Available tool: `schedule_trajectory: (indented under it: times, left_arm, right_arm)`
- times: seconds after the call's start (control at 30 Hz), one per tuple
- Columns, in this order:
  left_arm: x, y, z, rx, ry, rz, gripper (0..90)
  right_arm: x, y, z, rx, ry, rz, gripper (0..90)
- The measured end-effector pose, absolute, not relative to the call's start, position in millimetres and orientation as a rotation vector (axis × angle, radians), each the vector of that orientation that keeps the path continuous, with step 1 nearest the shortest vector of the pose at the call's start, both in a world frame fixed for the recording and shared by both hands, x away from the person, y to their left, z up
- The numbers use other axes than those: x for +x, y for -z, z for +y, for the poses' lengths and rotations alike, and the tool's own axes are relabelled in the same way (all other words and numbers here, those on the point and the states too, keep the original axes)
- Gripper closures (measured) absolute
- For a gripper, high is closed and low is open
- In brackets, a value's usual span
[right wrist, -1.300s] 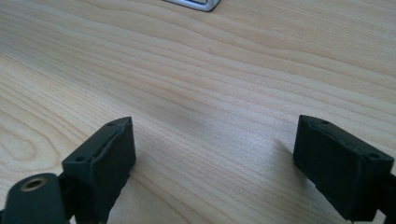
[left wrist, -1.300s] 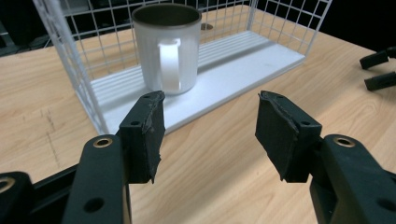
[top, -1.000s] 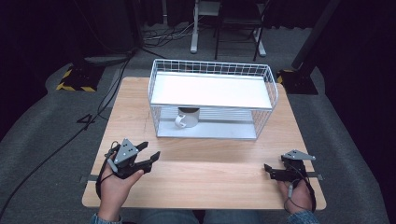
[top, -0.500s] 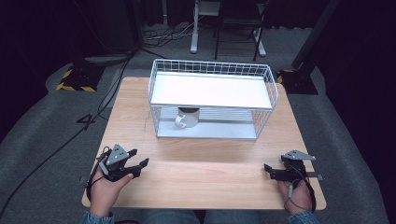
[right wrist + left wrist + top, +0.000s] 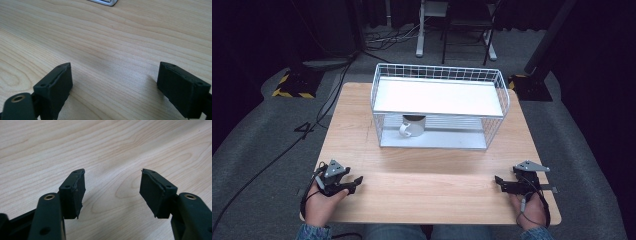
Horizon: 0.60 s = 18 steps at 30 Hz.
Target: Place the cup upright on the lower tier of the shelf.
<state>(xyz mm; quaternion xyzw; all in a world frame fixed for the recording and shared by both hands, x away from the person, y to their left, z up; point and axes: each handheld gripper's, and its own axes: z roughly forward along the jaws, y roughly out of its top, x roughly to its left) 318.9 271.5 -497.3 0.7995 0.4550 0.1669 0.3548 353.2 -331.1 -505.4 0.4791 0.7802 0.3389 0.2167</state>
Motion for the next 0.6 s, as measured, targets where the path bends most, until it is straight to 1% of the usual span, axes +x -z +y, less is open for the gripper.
schedule_trajectory:
  times: [0.13, 0.17, 0.27, 0.33, 0.43, 0.47, 0.6]
  left_arm:
    - [320.6, 500.1, 270.5, 2.104, -0.434, 1.194, 34.7]
    - [321.2, 501.6, 270.1, 2.121, -0.453, 1.180, 33.0]
    - [322.6, 502.6, 270.3, 2.114, -0.455, 1.180, 30.6]
    - [324.1, 504.9, 269.5, 2.109, -0.456, 1.172, 24.0]
    - [325.5, 505.7, 267.6, 2.102, -0.461, 1.197, 18.4]
    - [325.5, 505.7, 267.6, 2.102, -0.461, 1.197, 14.9]
    - [326.1, 506.0, 266.8, 2.097, -0.459, 1.219, 13.3]
  right_arm:
    - [353.2, 505.3, -331.1, 1.328, -0.939, 2.161, 13.0]
    - [353.1, 505.3, -331.1, 1.327, -0.939, 2.161, 13.0]
    - [353.0, 505.3, -331.1, 1.326, -0.938, 2.161, 13.1]
    - [352.8, 505.3, -331.1, 1.326, -0.938, 2.161, 13.1]
    - [352.7, 505.4, -331.1, 1.327, -0.939, 2.160, 13.1]
    - [352.7, 505.3, -331.1, 1.327, -0.939, 2.160, 13.1]
    - [352.7, 505.4, -331.1, 1.327, -0.939, 2.160, 13.2]
